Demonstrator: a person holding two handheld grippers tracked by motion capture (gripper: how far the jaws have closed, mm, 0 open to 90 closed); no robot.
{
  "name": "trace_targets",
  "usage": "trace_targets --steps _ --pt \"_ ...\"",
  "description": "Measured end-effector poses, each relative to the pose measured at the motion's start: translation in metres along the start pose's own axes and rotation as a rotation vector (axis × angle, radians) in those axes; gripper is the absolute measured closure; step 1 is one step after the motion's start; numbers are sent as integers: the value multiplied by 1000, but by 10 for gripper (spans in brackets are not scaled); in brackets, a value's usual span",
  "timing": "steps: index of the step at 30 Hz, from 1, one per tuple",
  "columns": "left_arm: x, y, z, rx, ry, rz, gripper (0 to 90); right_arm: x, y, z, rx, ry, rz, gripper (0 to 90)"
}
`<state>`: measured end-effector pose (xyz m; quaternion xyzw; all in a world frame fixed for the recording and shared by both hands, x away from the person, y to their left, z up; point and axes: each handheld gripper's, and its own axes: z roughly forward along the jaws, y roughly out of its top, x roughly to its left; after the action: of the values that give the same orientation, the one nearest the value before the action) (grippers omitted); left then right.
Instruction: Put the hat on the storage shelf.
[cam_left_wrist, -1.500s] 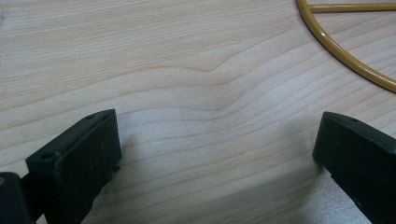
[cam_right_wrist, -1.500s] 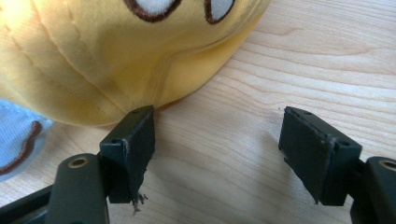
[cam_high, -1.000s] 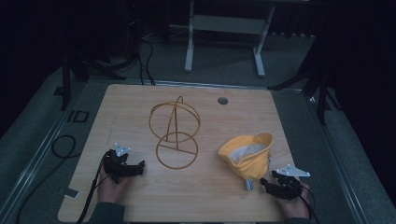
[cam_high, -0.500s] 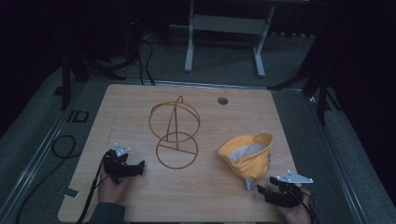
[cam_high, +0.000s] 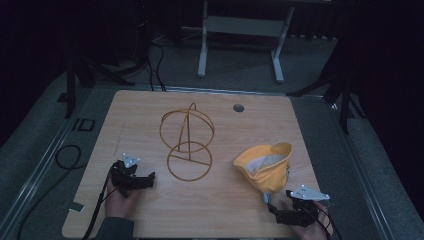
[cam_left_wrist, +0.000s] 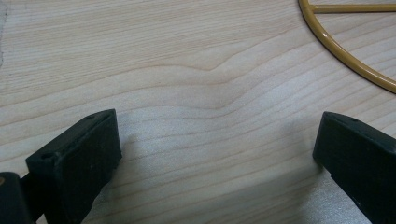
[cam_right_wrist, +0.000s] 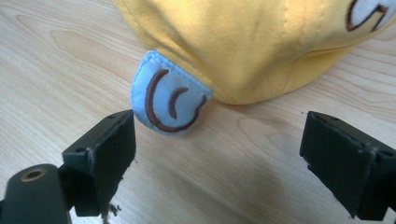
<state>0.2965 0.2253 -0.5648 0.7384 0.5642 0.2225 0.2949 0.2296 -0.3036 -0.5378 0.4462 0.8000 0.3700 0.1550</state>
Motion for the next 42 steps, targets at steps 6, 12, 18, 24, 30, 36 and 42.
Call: trace_targets --steps 6,12,18,24,30,36,42 --pt "0 0 0 0 0 0 8 5 1 8 13 -11 13 103" --pt "0 0 0 0 1 0 8 12 4 13 6 -15 5 119" --pt "0 0 0 0 1 0 8 10 3 13 3 -41 5 212" --pt "-1 0 0 0 1 -1 8 6 2 9 0 -45 -4 363" --pt "-1 0 0 0 1 -1 8 5 1 12 21 -41 -3 399" --pt "-1 0 0 0 0 -1 8 6 1 16 45 -59 -33 571" --pt "-1 0 0 2 0 1 8 2 0 11 31 -48 -28 720"
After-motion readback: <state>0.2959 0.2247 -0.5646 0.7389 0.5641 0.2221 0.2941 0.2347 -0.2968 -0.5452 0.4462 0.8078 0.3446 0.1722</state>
